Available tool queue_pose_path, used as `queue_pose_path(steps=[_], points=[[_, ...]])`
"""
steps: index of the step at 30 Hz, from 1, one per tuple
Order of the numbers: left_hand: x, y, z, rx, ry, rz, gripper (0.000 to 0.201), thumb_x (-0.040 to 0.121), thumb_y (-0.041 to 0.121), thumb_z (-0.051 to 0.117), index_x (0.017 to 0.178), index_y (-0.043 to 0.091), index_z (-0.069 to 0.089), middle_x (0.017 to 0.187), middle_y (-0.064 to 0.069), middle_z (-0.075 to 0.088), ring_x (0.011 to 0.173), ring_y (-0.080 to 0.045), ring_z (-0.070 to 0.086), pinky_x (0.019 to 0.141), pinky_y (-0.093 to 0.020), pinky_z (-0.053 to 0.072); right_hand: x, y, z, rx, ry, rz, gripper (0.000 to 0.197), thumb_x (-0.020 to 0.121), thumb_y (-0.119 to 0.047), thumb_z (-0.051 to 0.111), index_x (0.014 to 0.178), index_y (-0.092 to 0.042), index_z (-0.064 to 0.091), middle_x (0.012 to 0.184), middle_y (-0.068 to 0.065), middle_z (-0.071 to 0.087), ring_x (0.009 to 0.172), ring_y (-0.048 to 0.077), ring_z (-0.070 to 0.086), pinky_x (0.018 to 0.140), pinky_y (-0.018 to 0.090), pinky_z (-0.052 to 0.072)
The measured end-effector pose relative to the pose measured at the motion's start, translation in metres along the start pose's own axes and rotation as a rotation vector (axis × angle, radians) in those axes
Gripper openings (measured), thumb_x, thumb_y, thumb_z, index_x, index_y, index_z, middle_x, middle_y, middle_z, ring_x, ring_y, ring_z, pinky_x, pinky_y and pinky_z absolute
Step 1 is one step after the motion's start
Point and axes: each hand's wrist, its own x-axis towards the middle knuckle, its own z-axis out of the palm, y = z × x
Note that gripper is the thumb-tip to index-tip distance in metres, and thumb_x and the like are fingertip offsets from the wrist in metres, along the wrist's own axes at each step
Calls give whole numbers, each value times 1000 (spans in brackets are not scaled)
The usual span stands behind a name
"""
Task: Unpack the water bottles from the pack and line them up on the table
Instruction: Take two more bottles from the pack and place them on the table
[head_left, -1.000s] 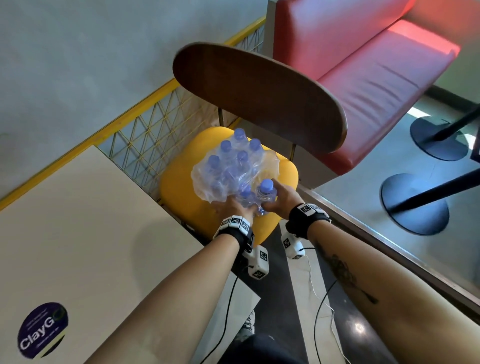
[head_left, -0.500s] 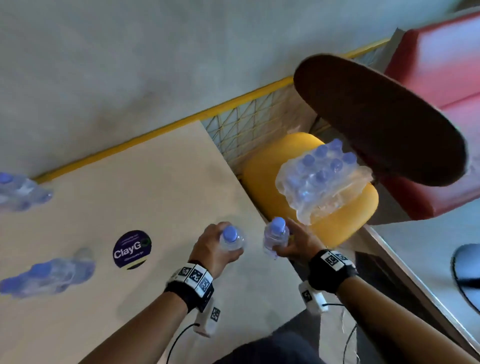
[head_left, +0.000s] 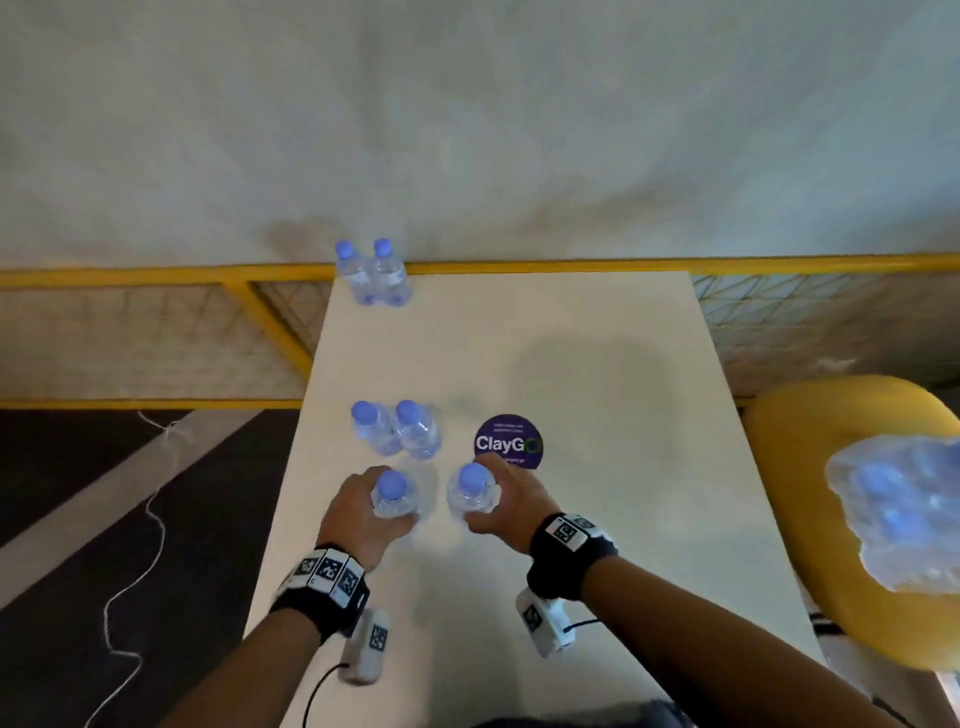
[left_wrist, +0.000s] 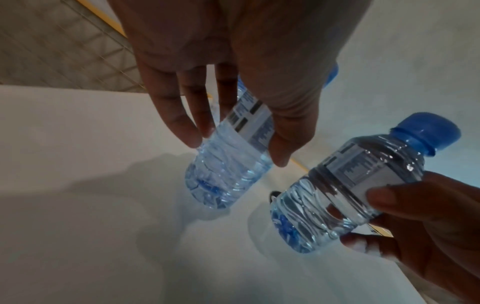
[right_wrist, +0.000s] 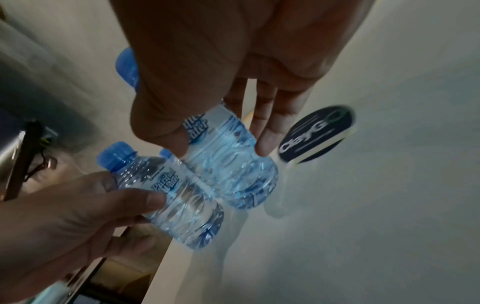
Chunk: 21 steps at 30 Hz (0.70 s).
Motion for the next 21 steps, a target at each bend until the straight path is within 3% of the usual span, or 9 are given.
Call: queue_pose_path(steps=[4, 10, 13, 15, 18, 21], points=[[26, -34, -24, -19, -15, -24, 64, 59, 50, 90, 116, 39, 64, 110, 8, 69, 101, -17, 69, 90, -40, 57, 35, -29, 36, 6, -14, 36, 52, 60, -35, 81, 104, -31, 52, 99, -7, 61, 84, 15, 58, 74, 30, 47], [54, -33, -38, 19, -109, 14, 26, 69, 32, 84, 90, 32, 68, 87, 9, 72, 79, -13, 70, 72, -31, 57, 64, -42, 67, -50, 41, 106, 54, 67, -24, 82, 112, -21, 53, 100, -6, 51, 89, 15, 50, 76, 27, 38], [62, -36, -40, 41, -125, 29, 22, 70, 28, 82, 85, 31, 67, 83, 6, 71, 76, -15, 70, 71, -33, 59, 67, -48, 76, -71, 70, 119, 57, 69, -21, 82, 118, -18, 54, 99, -7, 49, 93, 17, 50, 80, 28, 39], [65, -35, -41, 50, -136, 50, 20, 71, 26, 81, 85, 30, 67, 84, 5, 71, 77, -15, 70, 71, -35, 61, 68, -52, 82, -75, 83, 130, 56, 71, -17, 81, 120, -14, 55, 107, 1, 54, 97, 22, 52, 83, 31, 42], [71, -33, -43, 66, -136, 61, 13, 75, 21, 77, 81, 25, 67, 81, 3, 70, 74, -19, 70, 68, -32, 59, 69, -57, 86, -74, 109, 183, 46, 72, -21, 81, 109, -11, 57, 109, 7, 57, 98, 25, 55, 83, 34, 47], [72, -31, -45, 65, -125, 75, 11, 74, 20, 75, 80, 23, 67, 79, 2, 70, 73, -20, 69, 64, -27, 53, 73, -53, 90, -53, 123, 229, 49, 69, -29, 83, 105, -13, 54, 106, 4, 55, 93, 22, 56, 75, 28, 43]])
